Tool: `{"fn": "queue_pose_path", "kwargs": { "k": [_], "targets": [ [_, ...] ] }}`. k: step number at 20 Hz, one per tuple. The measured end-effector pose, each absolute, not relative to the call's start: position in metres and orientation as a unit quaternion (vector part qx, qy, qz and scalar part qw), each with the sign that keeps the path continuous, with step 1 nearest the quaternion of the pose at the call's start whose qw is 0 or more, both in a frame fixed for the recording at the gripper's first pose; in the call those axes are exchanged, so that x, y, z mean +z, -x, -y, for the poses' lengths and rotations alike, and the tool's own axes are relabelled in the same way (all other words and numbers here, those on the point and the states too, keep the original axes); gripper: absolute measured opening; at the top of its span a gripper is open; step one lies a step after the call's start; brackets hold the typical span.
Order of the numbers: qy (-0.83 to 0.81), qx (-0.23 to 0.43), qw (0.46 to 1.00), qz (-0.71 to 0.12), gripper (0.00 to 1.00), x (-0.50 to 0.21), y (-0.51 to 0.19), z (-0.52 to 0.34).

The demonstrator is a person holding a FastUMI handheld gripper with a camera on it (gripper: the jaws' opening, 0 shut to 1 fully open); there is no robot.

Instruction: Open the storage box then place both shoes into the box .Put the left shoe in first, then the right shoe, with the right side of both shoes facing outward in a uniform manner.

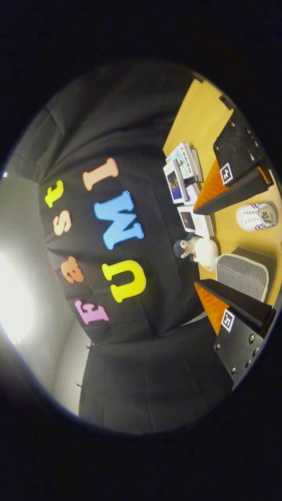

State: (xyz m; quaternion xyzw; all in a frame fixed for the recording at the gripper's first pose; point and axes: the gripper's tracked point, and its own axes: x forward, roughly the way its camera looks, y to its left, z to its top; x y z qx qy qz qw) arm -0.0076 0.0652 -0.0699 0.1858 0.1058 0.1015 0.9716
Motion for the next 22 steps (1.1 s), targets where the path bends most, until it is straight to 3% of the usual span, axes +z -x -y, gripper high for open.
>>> {"fn": "queue_pose_path", "kwargs": {
  "k": [15, 22],
  "targets": [
    [-0.435, 0.162, 0.843, -0.270, 0.97, -0.162, 0.024, -0.124],
    [-0.514, 0.157, 0.772, -0.340, 0.97, -0.214, 0.033, -0.145]
  ]
}}
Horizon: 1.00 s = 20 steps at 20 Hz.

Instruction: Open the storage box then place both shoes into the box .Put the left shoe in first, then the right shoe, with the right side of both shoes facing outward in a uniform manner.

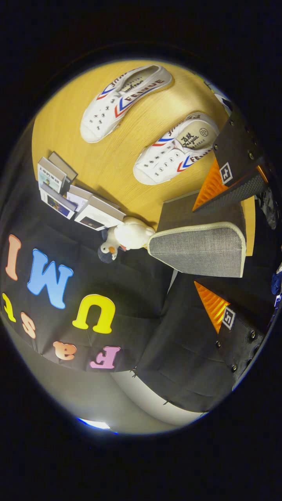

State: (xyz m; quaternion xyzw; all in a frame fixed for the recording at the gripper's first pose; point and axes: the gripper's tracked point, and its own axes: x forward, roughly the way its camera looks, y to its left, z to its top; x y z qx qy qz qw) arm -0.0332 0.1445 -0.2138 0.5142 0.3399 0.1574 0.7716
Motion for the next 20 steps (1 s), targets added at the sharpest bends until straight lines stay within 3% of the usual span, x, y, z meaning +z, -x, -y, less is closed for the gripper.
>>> {"fn": "queue_pose_path", "kwargs": {
  "k": [11, 12, 17, 19, 20],
  "targets": [
    [-0.592, 0.185, 0.681, -0.390, 0.94, -0.239, 0.042, -0.183],
    [-0.594, 0.189, 0.676, -0.394, 0.79, -0.240, 0.043, -0.188],
    [-0.582, 0.220, 0.665, -0.414, 0.79, -0.239, 0.051, -0.199],
    [-0.599, 0.202, 0.661, -0.404, 0.39, -0.239, 0.042, -0.194],
    [-0.602, 0.206, 0.655, -0.408, 0.37, -0.238, 0.045, -0.196]
  ]
}}
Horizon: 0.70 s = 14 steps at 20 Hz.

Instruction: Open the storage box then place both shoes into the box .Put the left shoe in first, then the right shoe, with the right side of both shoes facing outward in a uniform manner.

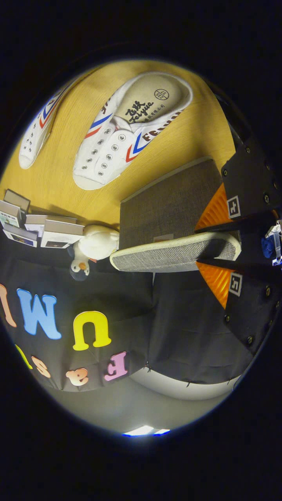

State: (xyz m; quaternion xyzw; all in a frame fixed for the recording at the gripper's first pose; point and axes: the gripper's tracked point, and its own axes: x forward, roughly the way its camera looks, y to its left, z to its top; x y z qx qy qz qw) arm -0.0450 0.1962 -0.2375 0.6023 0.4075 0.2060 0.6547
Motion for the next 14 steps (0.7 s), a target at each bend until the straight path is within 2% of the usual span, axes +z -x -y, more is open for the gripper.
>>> {"fn": "queue_pose_path", "kwargs": {
  "k": [3, 4, 5, 9, 14],
  "targets": [
    [-0.574, 0.221, 0.667, -0.420, 0.34, -0.239, 0.052, -0.196],
    [-0.599, 0.211, 0.665, -0.394, 0.34, -0.231, 0.037, -0.202],
    [-0.596, 0.211, 0.666, -0.395, 0.01, -0.225, 0.039, -0.183],
    [-0.554, 0.233, 0.686, -0.410, 0.01, -0.213, 0.046, -0.193],
    [-0.507, 0.274, 0.716, -0.394, 0.01, -0.163, 0.042, -0.203]
  ]
}}
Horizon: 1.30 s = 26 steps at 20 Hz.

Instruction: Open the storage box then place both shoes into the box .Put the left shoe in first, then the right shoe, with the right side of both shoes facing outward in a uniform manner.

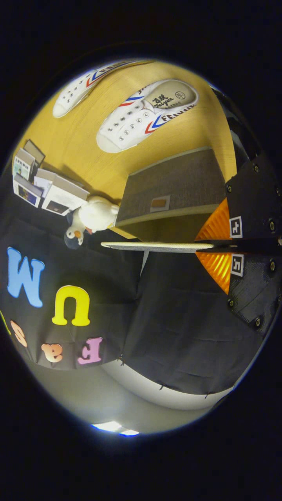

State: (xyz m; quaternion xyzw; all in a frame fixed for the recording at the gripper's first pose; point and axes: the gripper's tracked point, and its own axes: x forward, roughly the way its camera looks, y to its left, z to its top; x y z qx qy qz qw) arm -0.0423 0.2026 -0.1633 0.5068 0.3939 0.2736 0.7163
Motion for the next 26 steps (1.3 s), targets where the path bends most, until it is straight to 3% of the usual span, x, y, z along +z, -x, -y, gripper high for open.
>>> {"fn": "queue_pose_path", "kwargs": {
  "k": [15, 21, 22, 26],
  "targets": [
    [-0.335, 0.355, 0.792, -0.367, 0.01, -0.078, 0.040, -0.299],
    [-0.309, 0.384, 0.793, -0.358, 0.01, -0.066, 0.044, -0.350],
    [-0.302, 0.388, 0.794, -0.357, 0.06, -0.065, 0.044, -0.358],
    [-0.289, 0.404, 0.792, -0.356, 0.06, -0.069, 0.048, -0.391]
  ]
}}
